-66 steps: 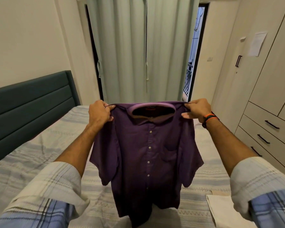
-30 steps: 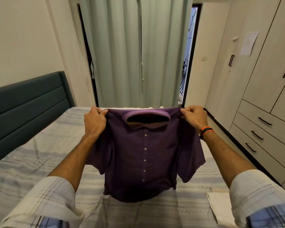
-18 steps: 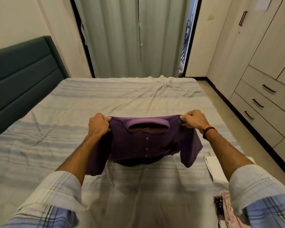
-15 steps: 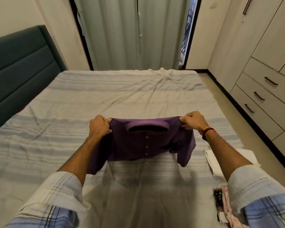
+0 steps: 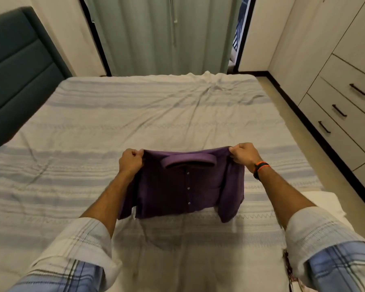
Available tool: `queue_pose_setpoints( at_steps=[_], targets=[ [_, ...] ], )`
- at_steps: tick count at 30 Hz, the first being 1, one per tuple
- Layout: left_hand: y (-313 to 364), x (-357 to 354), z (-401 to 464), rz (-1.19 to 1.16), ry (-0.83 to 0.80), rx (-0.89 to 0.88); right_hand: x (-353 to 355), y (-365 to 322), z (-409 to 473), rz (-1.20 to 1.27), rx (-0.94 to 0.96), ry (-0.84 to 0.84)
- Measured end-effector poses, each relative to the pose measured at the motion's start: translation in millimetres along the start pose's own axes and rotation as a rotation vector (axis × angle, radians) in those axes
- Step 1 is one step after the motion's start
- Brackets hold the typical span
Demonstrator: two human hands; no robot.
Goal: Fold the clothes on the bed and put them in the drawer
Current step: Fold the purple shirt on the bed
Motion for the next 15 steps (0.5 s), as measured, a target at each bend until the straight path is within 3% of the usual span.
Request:
queue_pose_setpoints(
  at_steps=[6,15],
  targets=[
    [113,15,65,-0.004,0.031,-0.282,42,-120,27,0.067,0.263,0.209],
    [290,87,93,-0.285,0.137,-0.725,119,-263,-10,0.218,0.768,0.346]
  ],
)
Point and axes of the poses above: each hand's wrist, its own z-axis towards the middle knuckle, its own x-axis out of the back of the hand, y = z × x, the point moved 4 cm from there along z, towards the middle knuckle, and after that the axes turned 4 degrees about -x, right-handed, at the moved point
